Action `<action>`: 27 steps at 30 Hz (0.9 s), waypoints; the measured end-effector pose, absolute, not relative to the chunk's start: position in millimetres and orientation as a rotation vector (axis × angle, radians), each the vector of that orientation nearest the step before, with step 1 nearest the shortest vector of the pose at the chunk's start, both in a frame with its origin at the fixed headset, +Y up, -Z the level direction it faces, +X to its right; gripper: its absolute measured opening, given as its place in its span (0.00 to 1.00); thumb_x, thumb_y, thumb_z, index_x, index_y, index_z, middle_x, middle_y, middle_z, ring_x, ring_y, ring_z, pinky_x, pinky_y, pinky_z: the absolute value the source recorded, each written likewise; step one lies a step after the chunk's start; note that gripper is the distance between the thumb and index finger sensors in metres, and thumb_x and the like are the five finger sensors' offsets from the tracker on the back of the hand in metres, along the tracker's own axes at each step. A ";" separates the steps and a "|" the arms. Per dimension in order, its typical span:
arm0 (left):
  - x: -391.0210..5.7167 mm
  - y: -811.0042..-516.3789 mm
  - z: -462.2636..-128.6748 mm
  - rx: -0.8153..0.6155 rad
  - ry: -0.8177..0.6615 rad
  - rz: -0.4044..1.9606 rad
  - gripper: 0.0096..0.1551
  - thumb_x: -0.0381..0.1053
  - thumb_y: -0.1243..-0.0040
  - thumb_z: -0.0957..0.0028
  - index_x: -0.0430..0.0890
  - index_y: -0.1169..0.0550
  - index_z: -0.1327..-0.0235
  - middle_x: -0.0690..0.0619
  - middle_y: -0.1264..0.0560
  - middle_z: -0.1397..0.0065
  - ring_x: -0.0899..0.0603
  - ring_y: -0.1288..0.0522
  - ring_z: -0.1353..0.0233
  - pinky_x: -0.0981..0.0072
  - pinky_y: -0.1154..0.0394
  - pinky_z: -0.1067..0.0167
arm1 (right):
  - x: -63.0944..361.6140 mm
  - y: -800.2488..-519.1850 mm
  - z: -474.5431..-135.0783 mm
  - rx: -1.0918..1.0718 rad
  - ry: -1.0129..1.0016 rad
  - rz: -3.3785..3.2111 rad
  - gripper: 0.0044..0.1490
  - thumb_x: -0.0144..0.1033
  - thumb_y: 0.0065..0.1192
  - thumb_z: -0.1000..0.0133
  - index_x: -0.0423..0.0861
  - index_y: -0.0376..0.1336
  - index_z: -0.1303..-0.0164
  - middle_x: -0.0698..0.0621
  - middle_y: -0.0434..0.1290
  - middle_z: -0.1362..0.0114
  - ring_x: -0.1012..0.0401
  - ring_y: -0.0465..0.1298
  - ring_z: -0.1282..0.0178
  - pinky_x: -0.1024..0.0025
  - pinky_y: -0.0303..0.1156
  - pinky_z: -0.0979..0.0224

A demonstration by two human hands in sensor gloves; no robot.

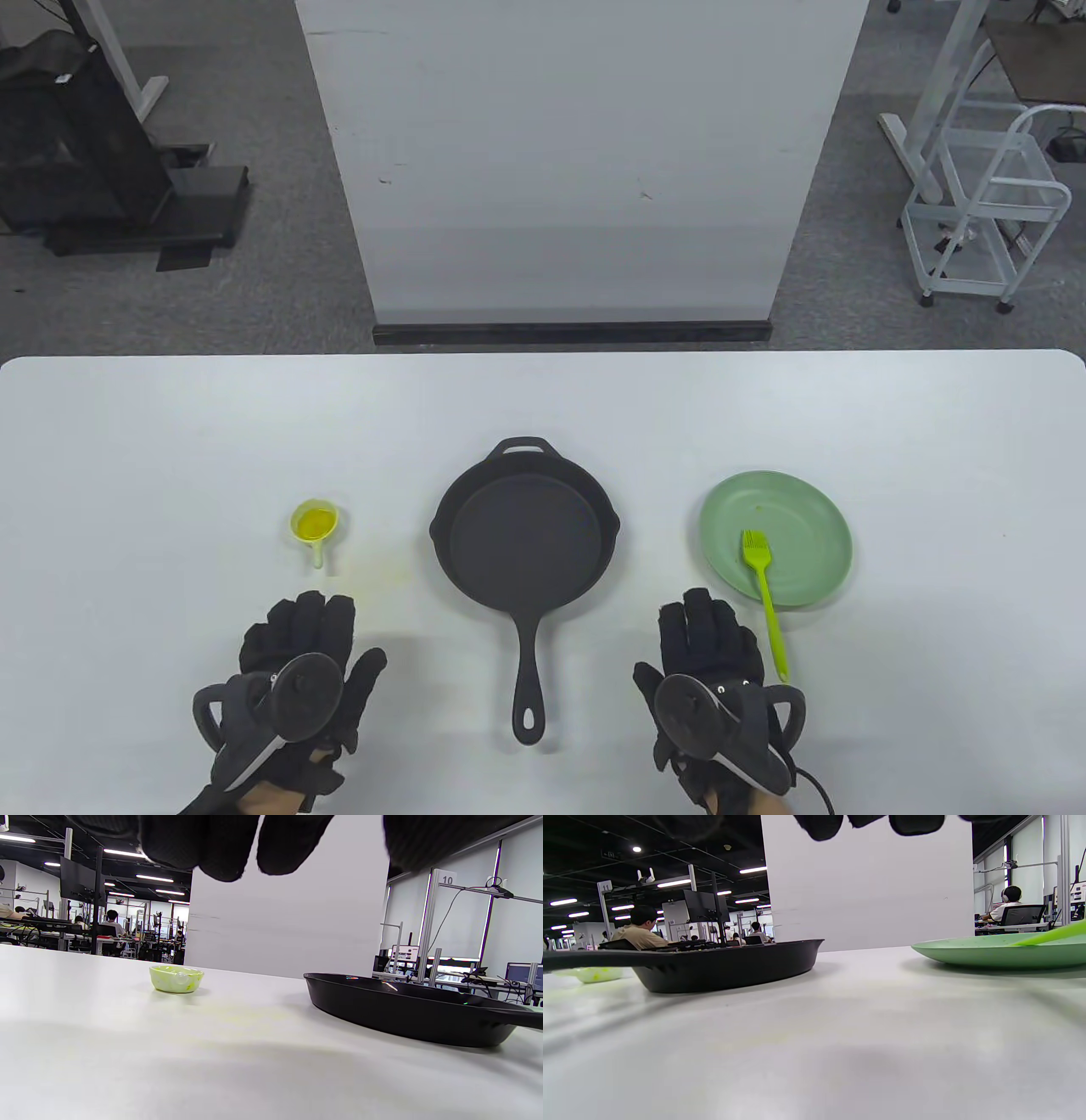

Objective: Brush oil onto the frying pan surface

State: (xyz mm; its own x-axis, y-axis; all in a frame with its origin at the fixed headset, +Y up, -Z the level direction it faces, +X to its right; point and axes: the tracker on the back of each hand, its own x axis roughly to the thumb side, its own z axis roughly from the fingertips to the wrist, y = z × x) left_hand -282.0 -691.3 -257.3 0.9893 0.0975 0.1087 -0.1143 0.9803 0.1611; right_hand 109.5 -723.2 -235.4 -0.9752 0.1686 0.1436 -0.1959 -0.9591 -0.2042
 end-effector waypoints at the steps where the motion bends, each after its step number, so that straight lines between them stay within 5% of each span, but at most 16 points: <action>1: -281.3 -692.0 -257.3 0.165 -0.101 0.099 0.43 0.70 0.49 0.51 0.49 0.37 0.26 0.43 0.40 0.20 0.29 0.42 0.22 0.30 0.45 0.28 | 109.9 -723.5 -235.3 0.184 -0.321 2.937 0.47 0.56 0.54 0.52 0.40 0.53 0.27 0.37 0.48 0.20 0.37 0.56 0.22 0.34 0.58 0.30; 27: -281.0 -694.3 -257.7 0.146 -0.094 0.121 0.42 0.69 0.49 0.50 0.49 0.37 0.26 0.44 0.40 0.20 0.30 0.41 0.22 0.30 0.45 0.28 | 113.5 -731.0 -233.6 0.157 -0.262 2.923 0.46 0.54 0.54 0.51 0.40 0.53 0.28 0.36 0.48 0.20 0.36 0.56 0.23 0.35 0.58 0.31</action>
State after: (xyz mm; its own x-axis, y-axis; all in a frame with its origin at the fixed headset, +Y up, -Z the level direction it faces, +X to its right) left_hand -281.0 -694.3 -257.7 0.9883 0.1130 0.1025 -0.1267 0.9822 0.1389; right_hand 113.5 -731.0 -233.6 -0.9739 0.1903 0.1234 -0.2092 -0.9639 -0.1647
